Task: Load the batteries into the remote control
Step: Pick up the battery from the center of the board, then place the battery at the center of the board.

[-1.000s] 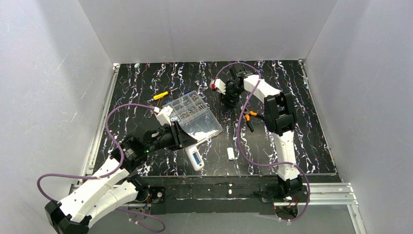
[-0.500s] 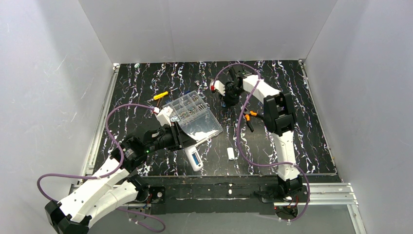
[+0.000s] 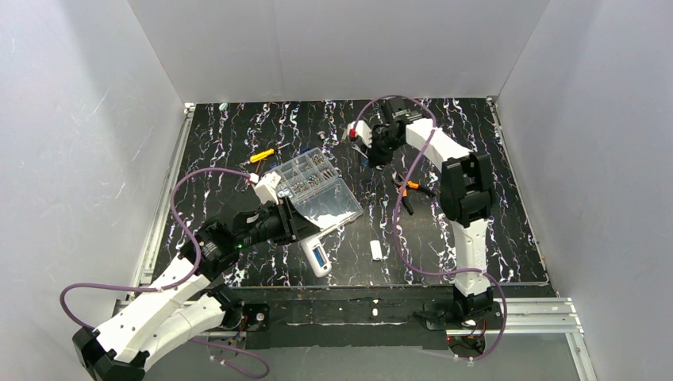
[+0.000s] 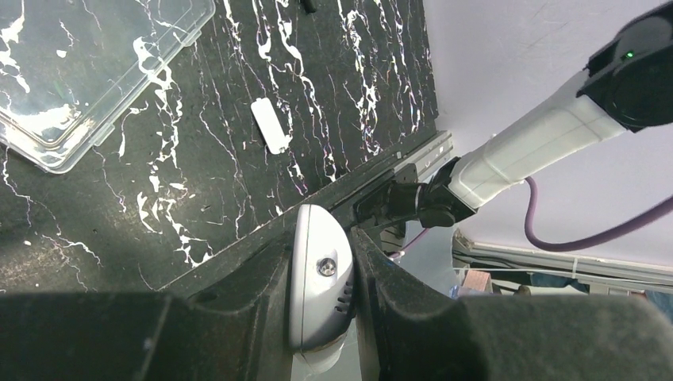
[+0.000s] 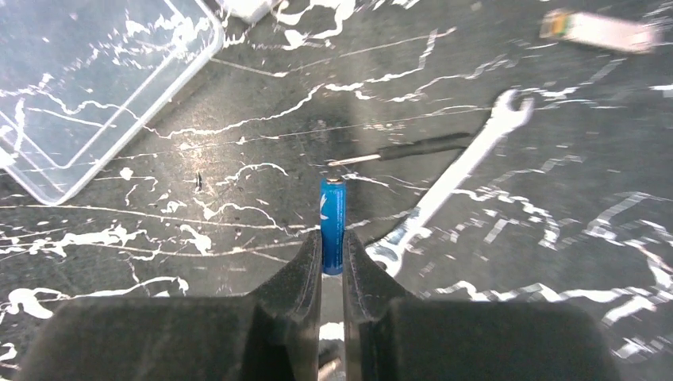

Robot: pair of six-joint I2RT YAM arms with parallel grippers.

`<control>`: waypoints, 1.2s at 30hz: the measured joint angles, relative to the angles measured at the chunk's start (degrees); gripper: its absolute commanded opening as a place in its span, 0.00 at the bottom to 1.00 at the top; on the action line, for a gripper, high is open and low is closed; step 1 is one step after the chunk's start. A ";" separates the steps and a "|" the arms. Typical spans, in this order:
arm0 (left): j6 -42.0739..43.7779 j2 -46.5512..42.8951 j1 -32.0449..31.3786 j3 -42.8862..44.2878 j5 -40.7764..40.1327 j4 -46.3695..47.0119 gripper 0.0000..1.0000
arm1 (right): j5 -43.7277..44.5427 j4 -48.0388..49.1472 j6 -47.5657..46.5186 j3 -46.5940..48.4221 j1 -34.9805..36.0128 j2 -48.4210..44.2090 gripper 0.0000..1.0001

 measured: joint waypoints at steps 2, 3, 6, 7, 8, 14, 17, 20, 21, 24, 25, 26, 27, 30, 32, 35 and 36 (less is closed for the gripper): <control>0.00 -0.02 0.00 0.02 0.00 0.02 0.00 | -0.37 0.37 0.87 -0.11 -0.24 -2.80 0.01; 0.00 -0.02 0.00 0.02 0.00 0.02 0.00 | -0.46 0.70 1.31 -0.37 -0.39 -4.50 0.01; 0.39 -0.02 0.00 0.11 -0.02 -0.02 0.00 | -1.55 3.23 4.37 -3.98 -0.74 -10.86 0.01; 0.55 0.00 0.00 0.22 -0.02 -0.04 0.00 | -2.32 4.07 5.64 -5.66 -0.90 -13.11 0.01; 0.81 0.02 0.00 0.39 -0.02 -0.09 0.00 | -3.54 5.62 7.45 -8.35 -1.01 -16.02 0.01; 2.25 0.31 0.00 2.36 -0.04 -0.85 0.00 | -12.11 17.44 22.21 -27.93 -1.33 -34.45 0.01; 2.40 0.92 0.00 2.49 -0.02 -0.83 0.00 | -15.65 25.68 31.17 -37.97 -1.03 -43.23 0.01; 2.36 2.21 0.02 2.49 -0.02 -0.55 0.00 | -16.57 31.52 37.40 -45.70 0.52 -51.23 0.01; 2.34 2.62 0.07 2.49 -0.02 -0.20 0.00 | -16.37 32.48 38.53 -47.47 1.57 -53.51 0.01; 2.38 3.41 0.11 2.49 -0.04 1.86 0.00 | -13.79 32.57 38.34 -50.51 6.49 -59.67 0.01; 2.51 3.58 0.11 2.38 -0.02 3.34 0.00 | -12.46 32.11 37.44 -50.90 8.74 -61.59 0.01; 2.78 3.67 0.11 1.97 0.00 5.64 0.00 | -11.06 31.15 36.17 -50.95 11.02 -63.52 0.01; 2.99 3.67 0.11 1.44 0.02 7.67 0.00 | -10.10 30.56 34.93 -50.97 12.72 -65.05 0.01; 4.76 3.89 0.11 -1.64 0.20 16.33 0.00 | -8.02 29.73 30.32 -52.61 17.09 -71.28 0.01; 6.27 4.61 0.11 -3.17 0.39 20.94 0.00 | -8.02 29.77 27.50 -55.01 17.51 -75.32 0.01; 8.85 6.25 0.15 -4.17 2.47 26.97 0.00 | -9.01 29.57 23.15 -58.31 17.53 -80.17 0.01; 9.73 6.95 0.20 -4.28 3.58 29.24 0.00 | -9.66 29.53 21.51 -59.21 17.53 -81.50 0.01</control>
